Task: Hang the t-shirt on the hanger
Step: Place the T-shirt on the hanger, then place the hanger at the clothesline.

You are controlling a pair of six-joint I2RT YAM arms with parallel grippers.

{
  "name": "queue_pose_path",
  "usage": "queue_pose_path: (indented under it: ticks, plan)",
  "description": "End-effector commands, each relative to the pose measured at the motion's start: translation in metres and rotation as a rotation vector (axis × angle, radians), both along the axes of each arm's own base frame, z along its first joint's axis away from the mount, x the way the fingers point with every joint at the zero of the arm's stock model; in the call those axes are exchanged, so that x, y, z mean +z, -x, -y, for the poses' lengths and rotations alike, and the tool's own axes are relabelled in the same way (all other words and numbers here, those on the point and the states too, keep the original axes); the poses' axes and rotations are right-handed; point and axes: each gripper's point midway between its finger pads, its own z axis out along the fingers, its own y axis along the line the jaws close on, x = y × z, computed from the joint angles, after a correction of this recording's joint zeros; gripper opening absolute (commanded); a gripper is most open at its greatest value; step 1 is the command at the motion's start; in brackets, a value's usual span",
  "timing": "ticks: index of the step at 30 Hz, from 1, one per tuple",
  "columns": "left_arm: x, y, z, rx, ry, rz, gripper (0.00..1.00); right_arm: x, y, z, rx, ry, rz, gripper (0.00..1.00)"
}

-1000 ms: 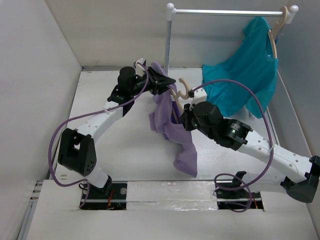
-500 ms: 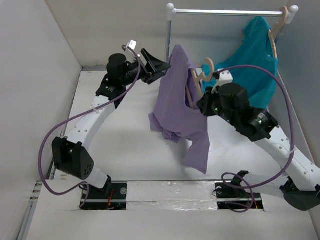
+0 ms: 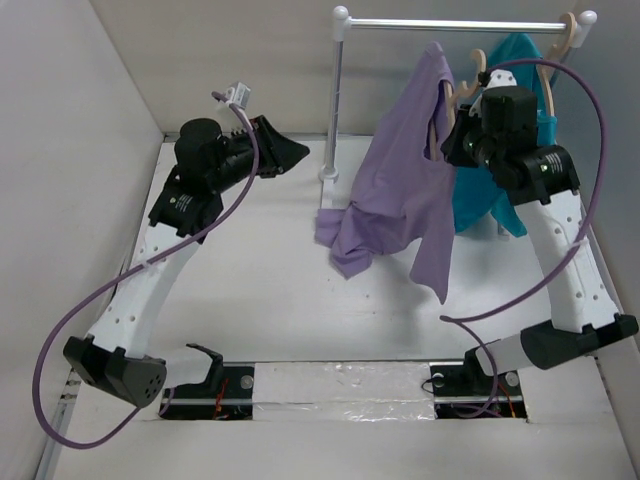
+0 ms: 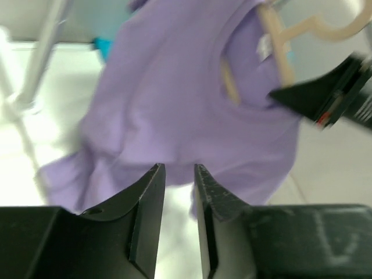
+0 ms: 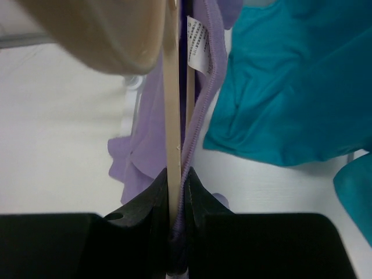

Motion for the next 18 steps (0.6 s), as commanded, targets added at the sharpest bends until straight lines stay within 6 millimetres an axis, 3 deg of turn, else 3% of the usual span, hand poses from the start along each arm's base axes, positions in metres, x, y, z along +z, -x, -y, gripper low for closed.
queue_pose_path:
  ticks: [1,6,13,18]
  plan:
    - [-0.020,0.016,-0.024,0.069,-0.152,0.035,0.24,0.041,-0.013,0.024,-0.054,-0.004,0.110,0.00]
    - [-0.037,0.024,-0.048,0.176,-0.235,0.022,0.27,0.054,-0.043,0.056,-0.147,-0.027,0.141,0.00]
    - [-0.062,0.043,-0.024,0.058,-0.165,-0.019,0.28,0.074,-0.078,0.081,-0.222,-0.074,0.203,0.00]
    - [-0.076,0.048,-0.026,0.061,-0.165,-0.041,0.28,0.083,-0.098,0.105,-0.252,-0.111,0.225,0.00]
